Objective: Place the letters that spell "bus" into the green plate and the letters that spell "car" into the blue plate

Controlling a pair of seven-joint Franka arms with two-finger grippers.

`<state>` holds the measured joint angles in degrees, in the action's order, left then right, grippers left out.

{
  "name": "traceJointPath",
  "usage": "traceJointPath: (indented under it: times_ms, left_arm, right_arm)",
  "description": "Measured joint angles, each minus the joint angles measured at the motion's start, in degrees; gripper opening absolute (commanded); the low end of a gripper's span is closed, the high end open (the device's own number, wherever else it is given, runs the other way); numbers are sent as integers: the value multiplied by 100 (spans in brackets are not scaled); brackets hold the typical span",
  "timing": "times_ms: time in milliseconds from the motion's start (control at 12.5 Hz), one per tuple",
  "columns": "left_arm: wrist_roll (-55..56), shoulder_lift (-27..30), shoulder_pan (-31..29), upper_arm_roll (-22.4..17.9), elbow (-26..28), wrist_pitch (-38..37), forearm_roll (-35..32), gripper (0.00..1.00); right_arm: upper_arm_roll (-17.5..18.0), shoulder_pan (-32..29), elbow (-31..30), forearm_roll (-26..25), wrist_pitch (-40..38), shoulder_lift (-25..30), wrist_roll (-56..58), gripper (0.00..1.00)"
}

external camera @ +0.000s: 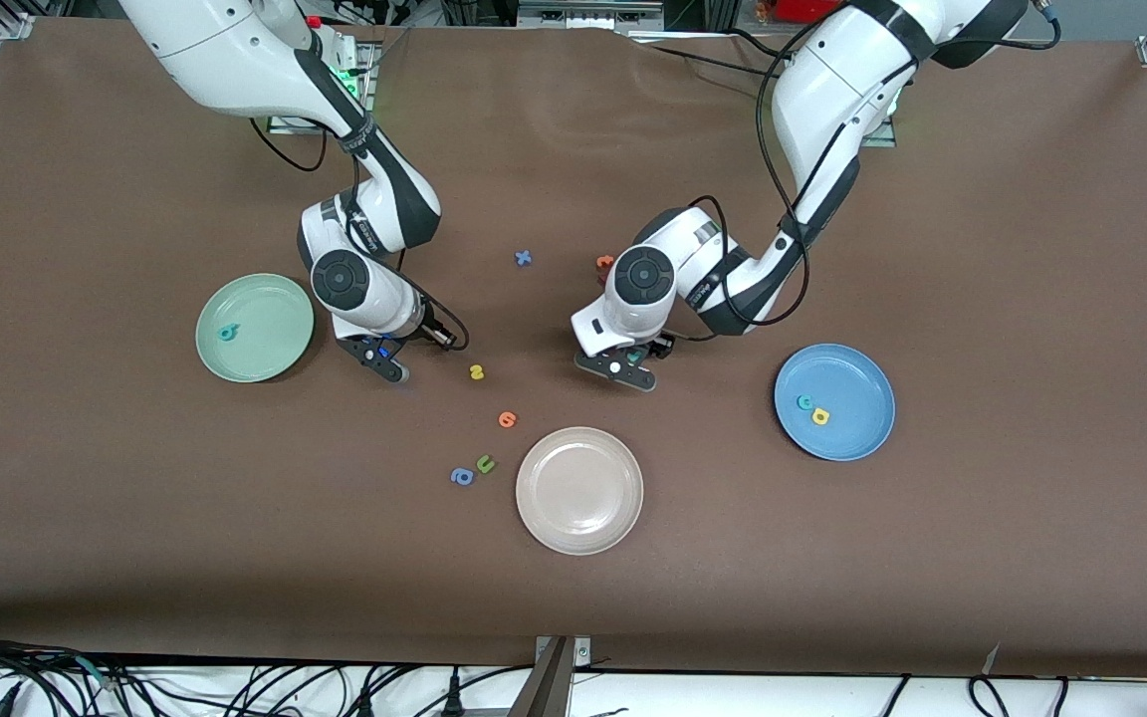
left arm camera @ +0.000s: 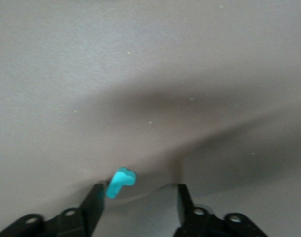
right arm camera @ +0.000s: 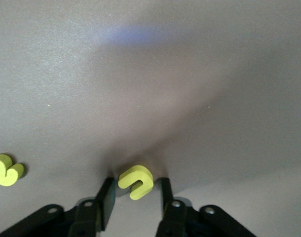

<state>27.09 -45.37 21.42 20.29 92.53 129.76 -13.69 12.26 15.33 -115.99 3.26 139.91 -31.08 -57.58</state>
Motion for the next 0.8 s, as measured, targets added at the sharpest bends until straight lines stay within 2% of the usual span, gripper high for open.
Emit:
traceJointPath:
  times_ms: [160,240,321,481,801]
  left_arm:
    - [-2,-11,-13,-28,0,0,-54,60]
    - [-2,-22,-13,-29,0,0,-108,47]
    - [-2,-30,-12,-29,-1,0,-161,30]
    - [-3,-25,-9,-27,-16,0,-187,7]
    - [-9,-24,-33,-40,-67,-21,-194,5]
  right_arm:
    - [3,0,0,2,0,3,-3,32]
    - [3,0,0,2,0,3,-3,32]
    - [3,0,0,2,0,3,-3,32]
    - [3,0,0,2,0,3,-3,20]
    - [4,0,0,3,-1,4,-3,11]
